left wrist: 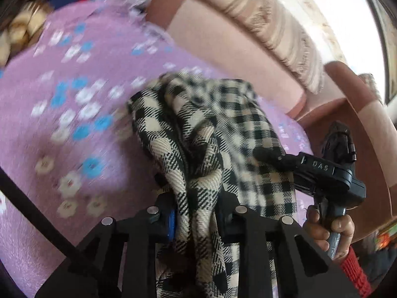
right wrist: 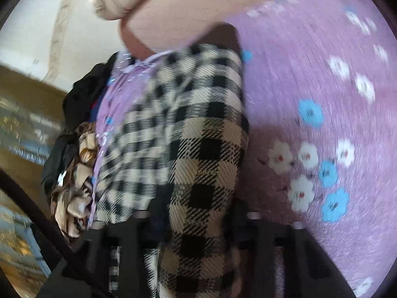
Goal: Fold large clothes
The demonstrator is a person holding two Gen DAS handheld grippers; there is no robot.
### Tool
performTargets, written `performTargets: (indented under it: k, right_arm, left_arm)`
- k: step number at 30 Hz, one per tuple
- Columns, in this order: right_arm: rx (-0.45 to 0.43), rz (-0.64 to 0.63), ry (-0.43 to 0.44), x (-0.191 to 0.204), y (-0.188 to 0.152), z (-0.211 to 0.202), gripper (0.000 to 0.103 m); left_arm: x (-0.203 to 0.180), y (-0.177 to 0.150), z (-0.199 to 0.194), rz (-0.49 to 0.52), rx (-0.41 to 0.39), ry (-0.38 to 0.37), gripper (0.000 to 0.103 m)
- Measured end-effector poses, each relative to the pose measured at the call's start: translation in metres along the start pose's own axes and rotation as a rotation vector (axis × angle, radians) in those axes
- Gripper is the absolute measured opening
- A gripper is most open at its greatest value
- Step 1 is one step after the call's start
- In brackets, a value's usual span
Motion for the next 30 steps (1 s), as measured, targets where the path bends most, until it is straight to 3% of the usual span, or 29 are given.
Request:
performTargets:
  k: [3,4,6,8,9,11,16,18,22,26,28,30]
  right_arm:
    - [-0.053,-0.096,-0.026,0.012,0.014,-0.026,0.030]
    - [-0.071,-0.105,-0.042,0.011,0.019,-0.031,0.030]
    - [-0.090,-0.121,-0.114,0.002,0.027,-0.034,0.032]
    - [-0.050,-0.149,-0.229,-0.010,0.021,-0.020,0.043]
    - [-0.018,-0.171,-0.276,-0.015,0.016,-0.011,0.048]
    - [-0.046,-0.205,-0.325,-0.016,0.009,-0.013,0.057]
    - [-0.193,-0.344,-0.427,0.018,-0.004,-0.062,0.057]
    - [-0.241,-0.399,-0.426,0.032,-0.008,-0.081,0.057]
    - [-0.253,-0.439,-0.363,0.058,-0.027,-0.100,0.044]
    - [-0.206,-0.469,-0.328,0.063,-0.062,-0.083,0.036]
    - [-0.154,-0.470,-0.332,0.052,-0.088,-0.070,0.036]
    - [-0.106,-0.452,-0.343,0.037,-0.114,-0.058,0.036]
  left_arm:
    - [-0.020,0.009,0.003,0.057,-0.037,0.023,0.025]
    - [-0.018,0.009,0.012,0.066,-0.028,0.064,0.028]
    - [-0.006,0.004,0.028,0.056,0.006,0.150,0.050]
    - [0.011,-0.007,0.040,-0.007,0.047,0.173,0.060]
    - [0.016,-0.007,0.037,-0.028,0.048,0.159,0.061]
    - [0.019,-0.004,0.028,-0.056,0.045,0.150,0.061]
    - [0.024,0.000,0.001,-0.001,0.003,0.243,0.061]
    - [0.029,-0.005,-0.003,0.003,0.011,0.265,0.062]
    - [0.047,-0.020,-0.015,-0.017,0.031,0.290,0.062]
    - [0.070,-0.032,-0.025,0.049,0.038,0.460,0.062]
    - [0.082,-0.035,-0.031,0.029,0.044,0.480,0.062]
    - [0.089,-0.034,-0.042,-0.023,0.020,0.446,0.062]
Point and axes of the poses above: each gripper's, at about its wrist camera, not at the fingertips, and z roughly the way its jaws point, x to its left, y to its top, the point moved 7 cm from there along z, roughly the way its jaws point, and after that the axes turned 3 degrees about -x, right-handed, at the moved point
